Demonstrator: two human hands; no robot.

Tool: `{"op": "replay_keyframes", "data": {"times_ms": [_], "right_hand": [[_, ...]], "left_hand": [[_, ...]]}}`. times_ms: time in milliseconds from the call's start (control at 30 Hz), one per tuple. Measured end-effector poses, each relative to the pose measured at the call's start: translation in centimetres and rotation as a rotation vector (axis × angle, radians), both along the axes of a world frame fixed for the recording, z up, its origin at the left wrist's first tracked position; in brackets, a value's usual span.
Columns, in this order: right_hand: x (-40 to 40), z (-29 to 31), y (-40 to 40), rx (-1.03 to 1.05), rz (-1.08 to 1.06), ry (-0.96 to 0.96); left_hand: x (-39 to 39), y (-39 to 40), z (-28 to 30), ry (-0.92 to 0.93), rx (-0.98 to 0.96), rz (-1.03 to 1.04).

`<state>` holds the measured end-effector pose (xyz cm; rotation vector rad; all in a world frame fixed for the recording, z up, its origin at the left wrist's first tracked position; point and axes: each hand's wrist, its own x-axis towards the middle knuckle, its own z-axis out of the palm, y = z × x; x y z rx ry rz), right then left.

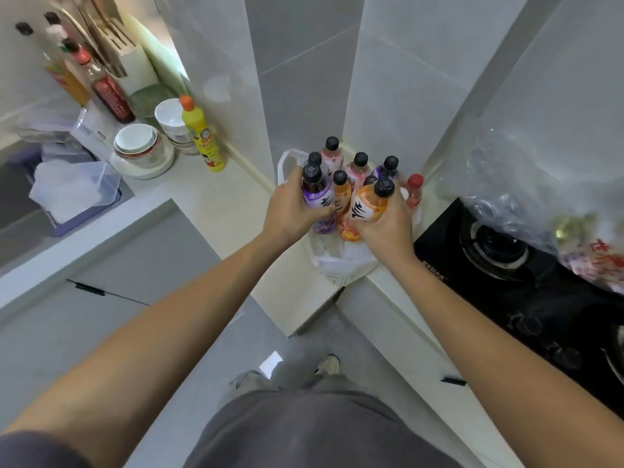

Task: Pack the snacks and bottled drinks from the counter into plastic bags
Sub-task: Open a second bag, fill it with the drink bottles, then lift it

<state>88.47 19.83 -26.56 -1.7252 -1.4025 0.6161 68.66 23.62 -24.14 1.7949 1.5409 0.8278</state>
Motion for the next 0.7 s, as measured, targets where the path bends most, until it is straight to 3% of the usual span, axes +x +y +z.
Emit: {"op": "replay_keyframes", "data": {"times_ms": [300,533,700], "right_hand": [[-1.9,-3.0,0.3,-0.049,-0.126,0.052],[-4.9,-4.5,1.8,-0.161,-0.163,-0.034],[-5.8,-5.6,2.1,-0.179,-0.217,-0.076]], "left_hand": [[-0.5,3.4,-6.3,-0.101,-0.142,-0.163],[-1.5,5.4,-9.3,0.06,-0.133,-0.36],[-2.4,6.5,-10.0,0.066,-0.112,-0.449]]}}
